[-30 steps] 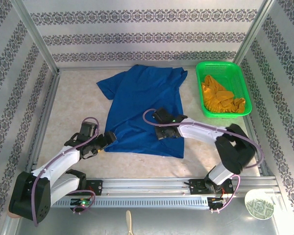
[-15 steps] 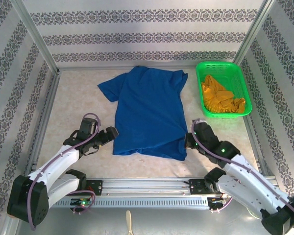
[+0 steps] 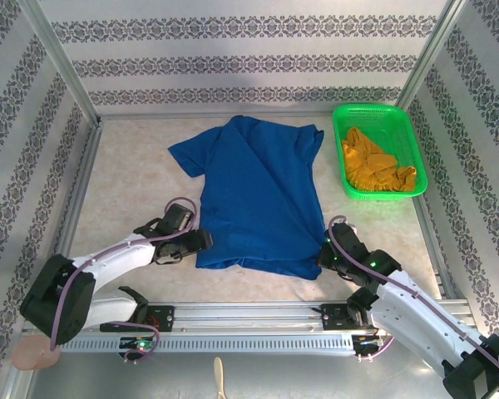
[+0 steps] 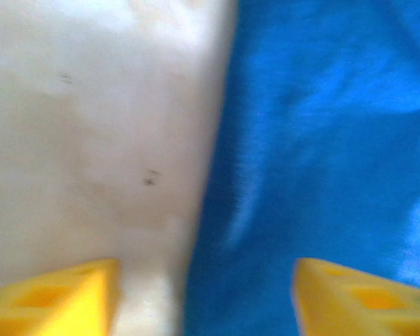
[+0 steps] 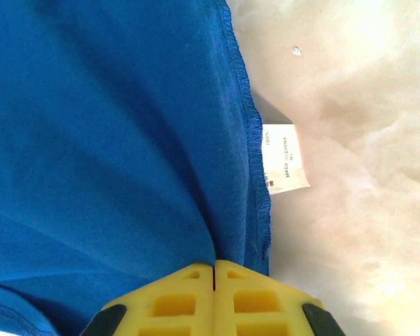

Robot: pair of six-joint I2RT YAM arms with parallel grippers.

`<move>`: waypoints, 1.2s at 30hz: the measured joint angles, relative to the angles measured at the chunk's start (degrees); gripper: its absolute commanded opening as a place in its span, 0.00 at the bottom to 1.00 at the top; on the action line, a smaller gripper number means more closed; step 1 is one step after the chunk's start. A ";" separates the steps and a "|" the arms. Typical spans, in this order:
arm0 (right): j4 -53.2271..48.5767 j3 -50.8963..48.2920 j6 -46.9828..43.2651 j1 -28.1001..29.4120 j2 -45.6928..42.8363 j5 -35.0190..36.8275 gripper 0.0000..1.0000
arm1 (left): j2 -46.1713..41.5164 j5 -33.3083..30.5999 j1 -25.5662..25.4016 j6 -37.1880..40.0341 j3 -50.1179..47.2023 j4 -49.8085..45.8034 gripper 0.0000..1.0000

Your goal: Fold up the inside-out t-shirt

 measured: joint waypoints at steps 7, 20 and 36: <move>-0.20 0.00 1.62 0.00 -2.21 0.09 0.00 | 0.79 -6.19 -2.56 -1.36 0.37 -1.92 0.10; -0.35 -0.81 3.23 0.00 -3.13 0.13 0.00 | 6.19 0.09 20.26 1.79 22.43 -2.23 0.71; 0.76 -0.81 3.23 -0.15 -0.98 1.31 0.00 | 59.74 -3.13 24.90 8.63 81.68 -19.85 0.73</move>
